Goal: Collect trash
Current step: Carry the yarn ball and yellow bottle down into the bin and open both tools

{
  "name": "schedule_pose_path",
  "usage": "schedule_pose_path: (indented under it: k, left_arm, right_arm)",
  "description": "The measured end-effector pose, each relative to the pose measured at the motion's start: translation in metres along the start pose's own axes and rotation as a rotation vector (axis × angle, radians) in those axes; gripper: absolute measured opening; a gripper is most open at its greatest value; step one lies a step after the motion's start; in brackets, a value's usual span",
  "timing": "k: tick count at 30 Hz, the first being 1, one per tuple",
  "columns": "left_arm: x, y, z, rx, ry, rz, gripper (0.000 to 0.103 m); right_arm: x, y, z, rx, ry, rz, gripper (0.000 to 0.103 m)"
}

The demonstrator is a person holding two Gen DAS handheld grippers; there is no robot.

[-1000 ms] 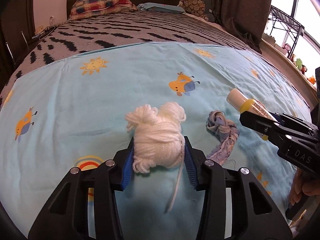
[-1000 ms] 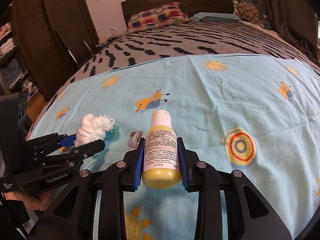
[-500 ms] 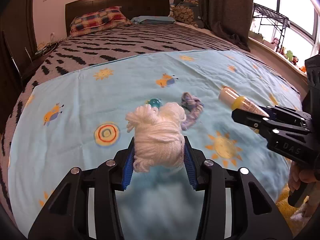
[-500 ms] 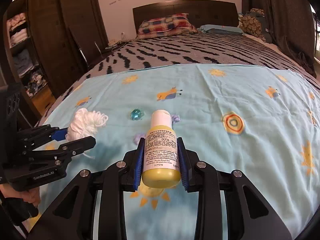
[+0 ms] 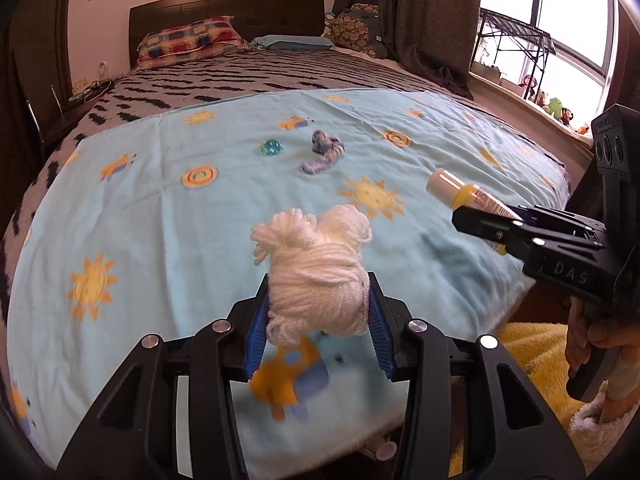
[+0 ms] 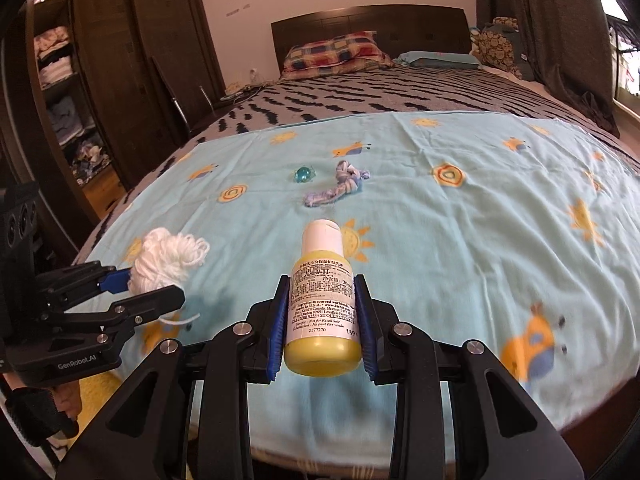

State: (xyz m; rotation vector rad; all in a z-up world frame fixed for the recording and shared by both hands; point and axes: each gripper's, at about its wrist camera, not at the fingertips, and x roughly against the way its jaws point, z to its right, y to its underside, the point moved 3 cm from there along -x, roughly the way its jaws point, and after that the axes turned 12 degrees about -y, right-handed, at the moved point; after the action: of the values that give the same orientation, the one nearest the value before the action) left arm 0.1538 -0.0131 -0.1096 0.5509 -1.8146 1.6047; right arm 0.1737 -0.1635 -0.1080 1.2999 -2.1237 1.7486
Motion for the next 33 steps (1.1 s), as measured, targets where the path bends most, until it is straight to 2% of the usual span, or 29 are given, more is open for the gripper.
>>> schedule_pose_path:
  k: [8, 12, 15, 21, 27, 33]
  left_arm:
    - [0.045, 0.056, 0.016, -0.009, 0.040, 0.027, 0.042]
    - [0.060, 0.079, 0.024, -0.038, 0.053, 0.037, 0.042]
    - [0.060, 0.098, 0.028, -0.042, 0.085, 0.008, 0.042]
    - [0.044, 0.136, 0.035, -0.038, 0.102, -0.062, 0.042]
    - [0.020, 0.164, 0.035, -0.031, 0.113, -0.159, 0.042]
    - [-0.008, 0.189, 0.042, -0.028, 0.116, -0.272, 0.042]
  right_arm:
    - [0.045, 0.046, -0.015, 0.001, 0.006, 0.045, 0.032]
    - [0.057, 0.071, -0.027, 0.020, 0.012, 0.040, 0.032]
    - [0.057, 0.091, -0.030, 0.011, 0.006, 0.016, 0.032]
    - [0.038, 0.137, -0.027, -0.058, -0.004, -0.063, 0.032]
    - [0.014, 0.178, -0.022, -0.143, -0.037, -0.143, 0.032]
    - [-0.008, 0.204, -0.018, -0.184, -0.037, -0.224, 0.032]
